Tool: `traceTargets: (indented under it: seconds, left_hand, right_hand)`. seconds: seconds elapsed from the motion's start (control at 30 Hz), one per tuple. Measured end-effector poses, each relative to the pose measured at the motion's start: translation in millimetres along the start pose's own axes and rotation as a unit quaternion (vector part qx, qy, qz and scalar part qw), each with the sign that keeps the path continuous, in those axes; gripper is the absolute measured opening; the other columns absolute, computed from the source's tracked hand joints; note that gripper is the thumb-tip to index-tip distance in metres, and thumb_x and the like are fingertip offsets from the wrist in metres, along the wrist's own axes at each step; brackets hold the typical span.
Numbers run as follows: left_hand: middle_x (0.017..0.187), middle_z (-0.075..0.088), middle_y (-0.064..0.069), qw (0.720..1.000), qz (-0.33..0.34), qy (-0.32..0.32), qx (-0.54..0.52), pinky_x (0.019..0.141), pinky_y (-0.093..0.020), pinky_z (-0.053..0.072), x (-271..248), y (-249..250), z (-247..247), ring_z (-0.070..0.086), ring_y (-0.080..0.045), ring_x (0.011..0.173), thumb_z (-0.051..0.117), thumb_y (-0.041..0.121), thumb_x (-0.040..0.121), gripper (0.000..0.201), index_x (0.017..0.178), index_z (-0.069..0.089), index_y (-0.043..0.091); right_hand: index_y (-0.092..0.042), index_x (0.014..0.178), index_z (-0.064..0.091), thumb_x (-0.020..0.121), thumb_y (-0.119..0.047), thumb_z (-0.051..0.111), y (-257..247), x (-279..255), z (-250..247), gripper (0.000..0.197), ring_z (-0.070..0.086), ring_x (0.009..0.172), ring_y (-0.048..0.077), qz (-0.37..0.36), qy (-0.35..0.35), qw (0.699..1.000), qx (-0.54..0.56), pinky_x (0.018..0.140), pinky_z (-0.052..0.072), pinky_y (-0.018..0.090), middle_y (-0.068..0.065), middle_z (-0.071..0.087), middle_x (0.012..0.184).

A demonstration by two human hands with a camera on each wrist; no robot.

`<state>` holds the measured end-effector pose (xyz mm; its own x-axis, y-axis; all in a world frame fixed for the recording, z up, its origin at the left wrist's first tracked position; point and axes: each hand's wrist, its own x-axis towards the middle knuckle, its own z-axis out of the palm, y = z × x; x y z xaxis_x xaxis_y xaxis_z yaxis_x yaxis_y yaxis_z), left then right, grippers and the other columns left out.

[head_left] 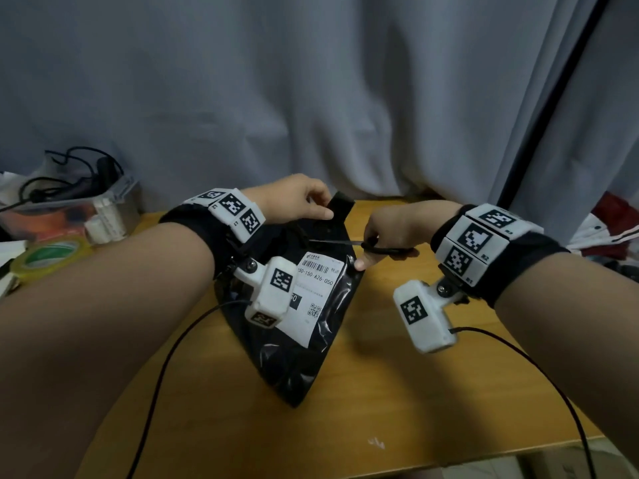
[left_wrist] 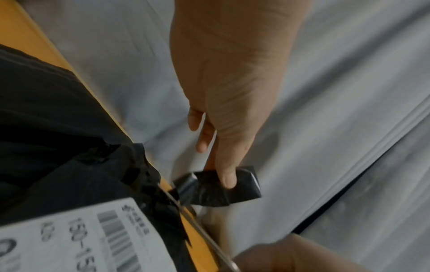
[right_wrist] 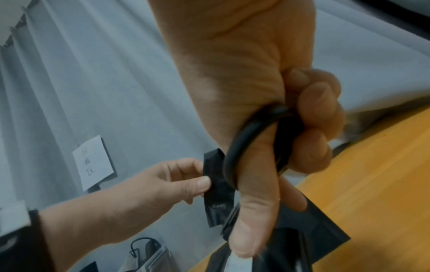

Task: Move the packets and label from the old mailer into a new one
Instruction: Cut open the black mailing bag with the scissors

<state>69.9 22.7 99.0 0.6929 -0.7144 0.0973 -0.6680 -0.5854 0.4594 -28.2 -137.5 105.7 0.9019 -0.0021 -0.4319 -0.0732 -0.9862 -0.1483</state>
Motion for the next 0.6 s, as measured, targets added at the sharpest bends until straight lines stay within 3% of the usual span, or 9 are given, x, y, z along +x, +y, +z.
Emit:
traceTargets:
  seconds: [0.1,0.17,0.23,0.33,0.47,0.6]
  left_hand:
    - [0.118,0.06,0.0,0.994,-0.036,-0.084,0.056,0.09,-0.015,0.037,4,-16,8,0.056,-0.013,0.108,0.056,0.026,0.093,0.034,0.124,0.056,0.014]
    - [0.133,0.054,-0.003,0.989,-0.056,-0.111,0.082,0.095,-0.018,0.032,7,-28,19,0.05,-0.017,0.121,0.048,0.012,0.096,0.036,0.132,0.051,0.014]
    - [0.14,0.049,-0.002,0.983,-0.071,-0.14,0.098,0.094,-0.017,0.031,8,-33,29,0.047,-0.017,0.125,0.043,0.004,0.097,0.043,0.137,0.046,0.018]
    - [0.144,0.042,-0.002,0.975,-0.07,-0.176,0.119,0.096,-0.019,0.029,13,-36,43,0.042,-0.018,0.13,0.042,0.007,0.098,0.047,0.142,0.039,0.022]
    - [0.149,0.036,-0.006,0.966,-0.064,-0.206,0.143,0.108,-0.031,0.028,24,-41,62,0.036,-0.021,0.135,0.048,0.021,0.096,0.049,0.144,0.034,0.022]
    - [0.158,0.014,0.003,0.958,-0.005,-0.215,0.188,0.117,-0.044,0.01,30,-42,87,0.009,-0.021,0.146,0.05,0.036,0.094,0.064,0.149,0.018,0.028]
  right_hand:
    - [-0.008,0.091,0.067,0.077,-0.056,0.067,11,11,9,0.049,0.045,0.045,0.017,0.011,0.003,1.0,0.01,0.061,0.042,0.028,0.0,0.054,0.054]
    - [-0.009,0.092,0.067,0.078,-0.056,0.066,17,17,16,0.049,0.046,0.045,0.016,0.012,-0.005,1.0,0.02,0.058,0.043,0.027,0.001,0.055,0.055]
    - [-0.008,0.093,0.068,0.077,-0.058,0.065,23,20,21,0.053,0.048,0.045,0.016,0.012,-0.01,1.0,0.023,0.056,0.042,0.026,0.002,0.057,0.057]
    - [-0.004,0.098,0.068,0.076,-0.061,0.063,35,21,31,0.061,0.049,0.046,0.015,0.026,-0.022,0.999,0.029,0.053,0.041,0.025,0.004,0.06,0.061]
    - [-0.002,0.101,0.067,0.078,-0.062,0.06,56,17,44,0.064,0.048,0.046,0.015,0.062,-0.028,0.997,0.041,0.05,0.038,0.024,0.004,0.059,0.061]
    - [-0.001,0.102,0.066,0.081,-0.061,0.058,74,18,63,0.064,0.048,0.047,0.018,0.107,-0.016,0.992,0.07,0.051,0.037,0.024,0.005,0.059,0.061]
